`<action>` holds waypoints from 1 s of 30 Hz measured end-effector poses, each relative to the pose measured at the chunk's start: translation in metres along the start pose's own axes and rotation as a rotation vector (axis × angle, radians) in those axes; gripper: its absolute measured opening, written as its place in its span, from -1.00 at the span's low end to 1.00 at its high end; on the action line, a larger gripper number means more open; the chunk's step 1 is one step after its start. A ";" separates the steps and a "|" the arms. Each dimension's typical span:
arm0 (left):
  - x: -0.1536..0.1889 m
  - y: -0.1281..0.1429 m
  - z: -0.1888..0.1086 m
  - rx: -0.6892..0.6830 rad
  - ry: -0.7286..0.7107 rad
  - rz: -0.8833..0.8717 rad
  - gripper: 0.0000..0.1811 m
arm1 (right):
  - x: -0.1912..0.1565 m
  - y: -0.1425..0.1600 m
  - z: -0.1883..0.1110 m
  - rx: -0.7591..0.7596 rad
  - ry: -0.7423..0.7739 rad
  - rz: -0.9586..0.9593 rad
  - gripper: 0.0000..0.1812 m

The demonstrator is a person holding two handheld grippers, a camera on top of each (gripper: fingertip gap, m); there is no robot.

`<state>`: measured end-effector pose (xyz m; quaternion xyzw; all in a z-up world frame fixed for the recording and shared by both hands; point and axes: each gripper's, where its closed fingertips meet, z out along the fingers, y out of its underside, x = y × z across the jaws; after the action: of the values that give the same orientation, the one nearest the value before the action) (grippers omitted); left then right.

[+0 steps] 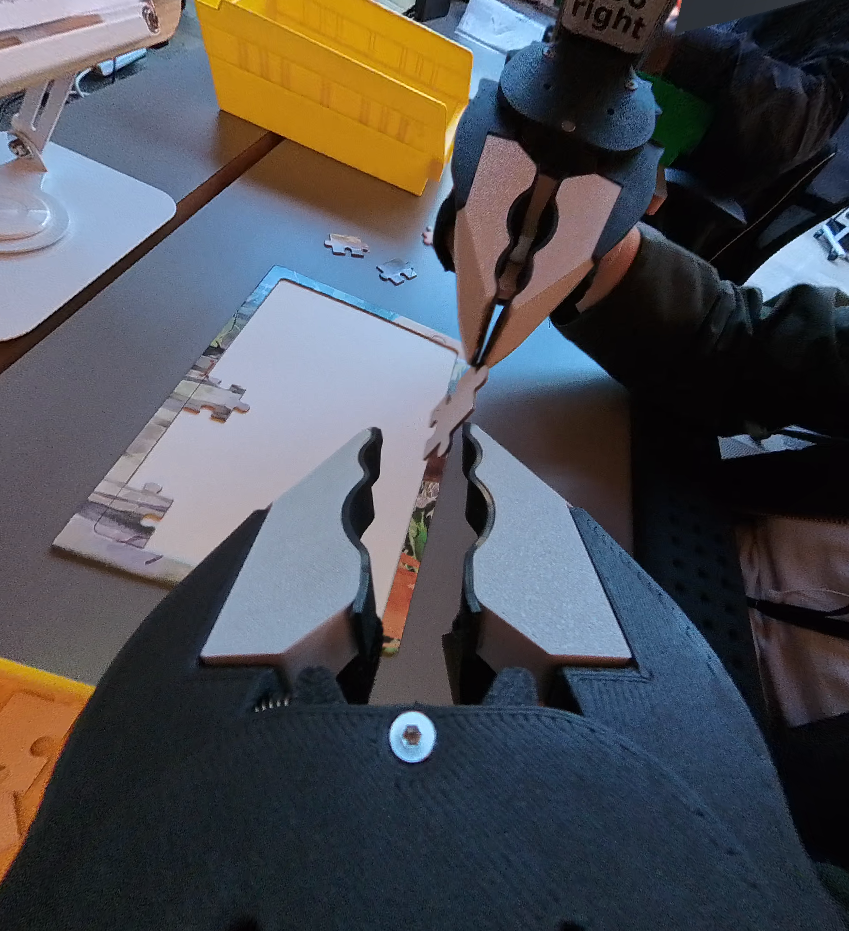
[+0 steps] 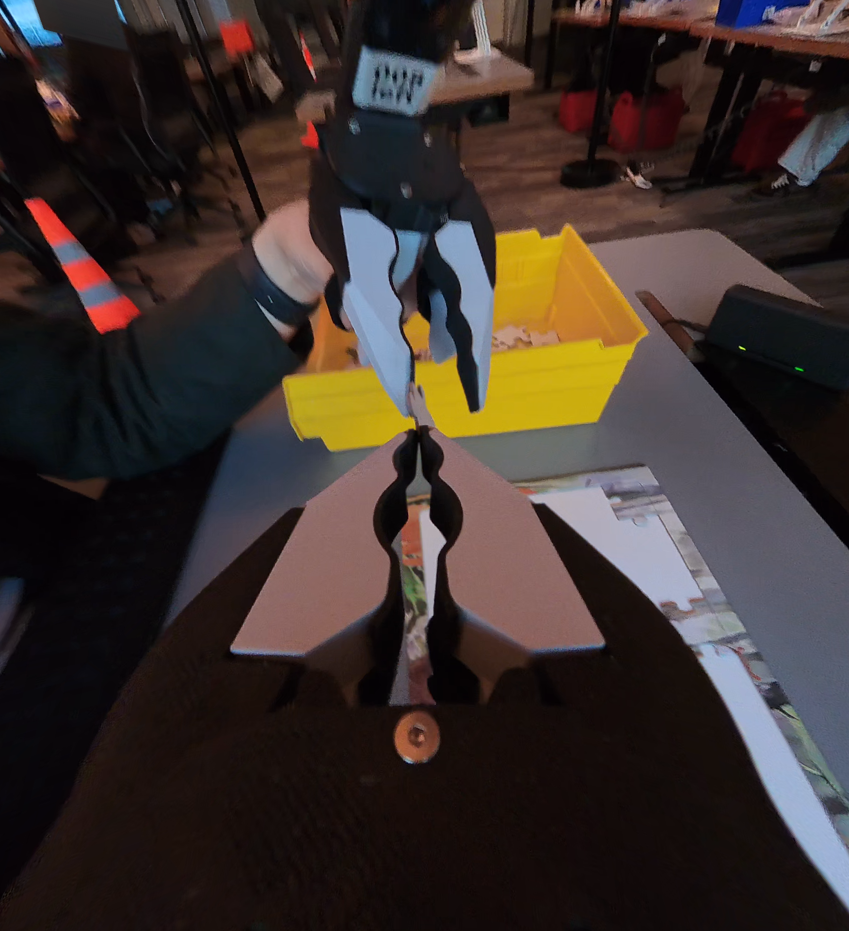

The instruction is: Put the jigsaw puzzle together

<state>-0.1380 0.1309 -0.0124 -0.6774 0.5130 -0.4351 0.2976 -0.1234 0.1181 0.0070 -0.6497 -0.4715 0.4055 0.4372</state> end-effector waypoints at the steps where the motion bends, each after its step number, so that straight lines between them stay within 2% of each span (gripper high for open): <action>1: 0.002 -0.002 0.001 0.011 0.017 -0.005 -0.68 | -0.001 -0.005 -0.002 0.027 -0.010 0.026 -1.00; 6: 0.018 -0.020 -0.001 0.114 0.123 -0.008 -0.89 | -0.001 -0.015 -0.006 0.103 -0.061 0.126 -1.00; 7: 0.021 -0.021 -0.002 0.122 0.150 -0.005 -0.98 | 0.001 -0.014 -0.006 0.106 -0.056 0.131 -1.00; 9: 0.023 -0.021 -0.003 0.116 0.171 -0.025 -1.00 | 0.001 -0.014 -0.007 0.120 -0.060 0.109 -1.00; 12: 0.018 -0.010 -0.002 0.035 0.151 -0.097 -1.00 | 0.007 -0.011 -0.007 0.088 0.086 -0.158 -0.58; 15: 0.020 -0.004 -0.001 -0.007 0.196 -0.203 -1.00 | 0.012 -0.001 -0.005 -0.064 0.329 -0.614 -0.47; 17: 0.023 0.001 0.000 -0.043 0.224 -0.260 -1.00 | 0.009 0.005 0.002 -0.161 0.402 -0.809 -0.47; 19: 0.021 0.008 0.002 -0.080 0.213 -0.270 -1.00 | 0.000 0.008 0.012 -0.185 0.393 -0.880 -0.52; 21: 0.021 0.011 0.002 -0.098 0.208 -0.276 -1.00 | -0.003 0.013 0.016 -0.212 0.383 -0.898 -0.64; 30: 0.022 0.016 0.004 -0.124 0.221 -0.272 -1.00 | -0.001 0.023 0.019 -0.282 0.379 -0.925 -0.71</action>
<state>-0.1389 0.1051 -0.0215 -0.7057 0.4720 -0.5107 0.1357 -0.1353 0.1163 -0.0198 -0.4878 -0.6718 -0.0226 0.5569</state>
